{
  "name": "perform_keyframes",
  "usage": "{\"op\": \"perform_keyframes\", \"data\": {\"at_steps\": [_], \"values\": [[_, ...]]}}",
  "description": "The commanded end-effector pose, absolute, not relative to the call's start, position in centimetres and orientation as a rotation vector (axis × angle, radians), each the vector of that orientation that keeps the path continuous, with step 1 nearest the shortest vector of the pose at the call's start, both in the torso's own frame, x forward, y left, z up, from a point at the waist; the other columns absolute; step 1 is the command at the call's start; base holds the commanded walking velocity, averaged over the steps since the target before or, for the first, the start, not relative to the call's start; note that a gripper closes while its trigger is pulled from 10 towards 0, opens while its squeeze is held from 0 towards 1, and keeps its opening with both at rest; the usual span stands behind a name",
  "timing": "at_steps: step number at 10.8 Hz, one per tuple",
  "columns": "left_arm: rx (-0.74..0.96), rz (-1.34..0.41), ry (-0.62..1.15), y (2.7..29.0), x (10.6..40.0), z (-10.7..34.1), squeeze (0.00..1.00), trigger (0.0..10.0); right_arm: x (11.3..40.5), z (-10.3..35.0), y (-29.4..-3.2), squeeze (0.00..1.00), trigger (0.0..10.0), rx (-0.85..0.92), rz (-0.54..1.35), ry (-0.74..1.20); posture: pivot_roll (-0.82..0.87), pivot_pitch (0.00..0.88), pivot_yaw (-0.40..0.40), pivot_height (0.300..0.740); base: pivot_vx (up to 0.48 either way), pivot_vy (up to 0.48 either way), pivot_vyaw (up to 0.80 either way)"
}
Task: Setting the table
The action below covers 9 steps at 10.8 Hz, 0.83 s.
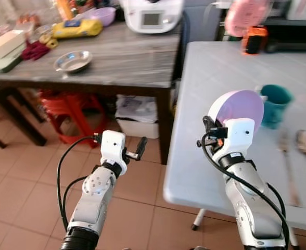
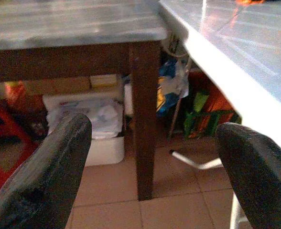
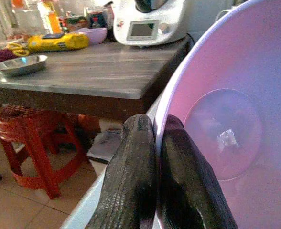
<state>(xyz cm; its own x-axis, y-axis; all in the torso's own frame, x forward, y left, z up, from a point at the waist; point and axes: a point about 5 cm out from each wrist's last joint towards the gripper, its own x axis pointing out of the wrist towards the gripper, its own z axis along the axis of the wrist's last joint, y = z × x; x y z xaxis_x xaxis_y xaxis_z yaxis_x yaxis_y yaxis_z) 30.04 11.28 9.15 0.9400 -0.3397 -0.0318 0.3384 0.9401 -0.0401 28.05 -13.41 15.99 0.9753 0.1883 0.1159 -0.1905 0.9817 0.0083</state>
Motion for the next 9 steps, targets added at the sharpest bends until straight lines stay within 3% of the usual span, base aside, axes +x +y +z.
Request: {"op": "perform_keyframes", "data": {"at_steps": [1,9], "values": [[-0.017,-0.333,0.044,11.65,30.04,8.99,0.00,10.0,28.11,16.24,-13.13,0.00,10.0,0.021,0.204,-0.119,-0.14,0.094,0.119,0.740,0.000,0.277,0.00],[-0.013,-0.326,0.042,11.63,30.01,8.86,0.00,10.0,28.38,16.13,-12.77,0.00,10.0,0.026,0.224,-0.112,-0.13,0.082,0.106,0.740,0.000,0.285,0.00]]}}
